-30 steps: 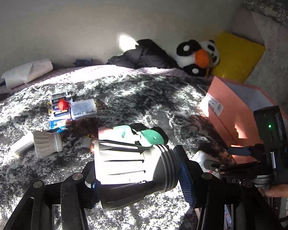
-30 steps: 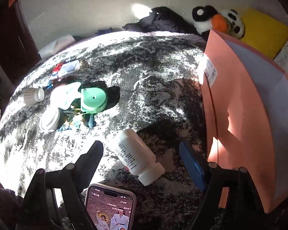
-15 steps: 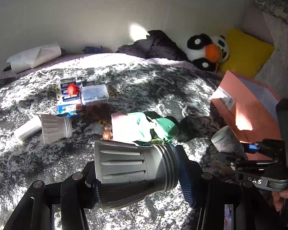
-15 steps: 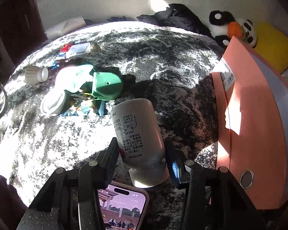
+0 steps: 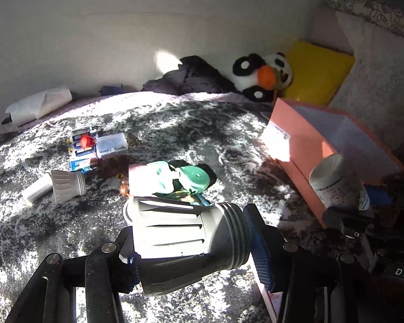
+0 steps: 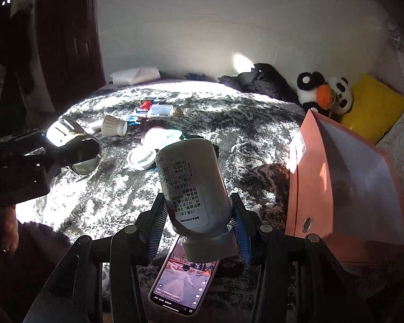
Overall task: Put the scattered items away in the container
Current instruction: 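Carry the grey cup and white bottle with both tools toward the pink box, then open both tools to release the cup and bottle inside the box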
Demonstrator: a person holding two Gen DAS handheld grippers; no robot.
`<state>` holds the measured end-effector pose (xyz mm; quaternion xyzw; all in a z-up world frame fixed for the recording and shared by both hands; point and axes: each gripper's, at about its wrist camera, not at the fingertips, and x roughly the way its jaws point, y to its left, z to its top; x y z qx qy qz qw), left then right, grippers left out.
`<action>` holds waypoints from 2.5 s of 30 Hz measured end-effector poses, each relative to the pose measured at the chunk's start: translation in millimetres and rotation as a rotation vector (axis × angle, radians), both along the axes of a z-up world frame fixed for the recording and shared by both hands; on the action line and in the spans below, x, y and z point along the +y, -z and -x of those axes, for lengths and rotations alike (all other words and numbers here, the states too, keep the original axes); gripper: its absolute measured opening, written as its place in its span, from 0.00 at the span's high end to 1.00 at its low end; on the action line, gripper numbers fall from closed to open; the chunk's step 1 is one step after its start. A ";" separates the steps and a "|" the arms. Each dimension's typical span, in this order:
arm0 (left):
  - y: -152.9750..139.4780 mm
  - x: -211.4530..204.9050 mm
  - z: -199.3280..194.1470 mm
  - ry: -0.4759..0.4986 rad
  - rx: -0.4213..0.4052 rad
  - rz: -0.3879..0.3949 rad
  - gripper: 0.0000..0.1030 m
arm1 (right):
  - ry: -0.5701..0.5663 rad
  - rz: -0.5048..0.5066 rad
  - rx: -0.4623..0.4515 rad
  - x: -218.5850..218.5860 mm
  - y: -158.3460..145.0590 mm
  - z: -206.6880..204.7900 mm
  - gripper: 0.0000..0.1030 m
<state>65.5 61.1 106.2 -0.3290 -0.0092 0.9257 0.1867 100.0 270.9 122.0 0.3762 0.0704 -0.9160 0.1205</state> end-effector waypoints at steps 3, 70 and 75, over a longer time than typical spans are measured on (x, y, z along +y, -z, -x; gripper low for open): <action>-9.7 11.7 -10.7 0.029 0.016 0.001 0.46 | 0.016 0.019 0.025 10.3 -9.8 -19.3 0.53; 12.1 390.7 145.4 0.470 -0.056 0.468 0.04 | 0.757 -0.034 -0.010 346.2 8.8 88.3 0.12; 46.9 388.3 157.7 0.439 -0.110 0.591 0.04 | 0.773 -0.017 -0.068 350.8 42.8 103.6 0.12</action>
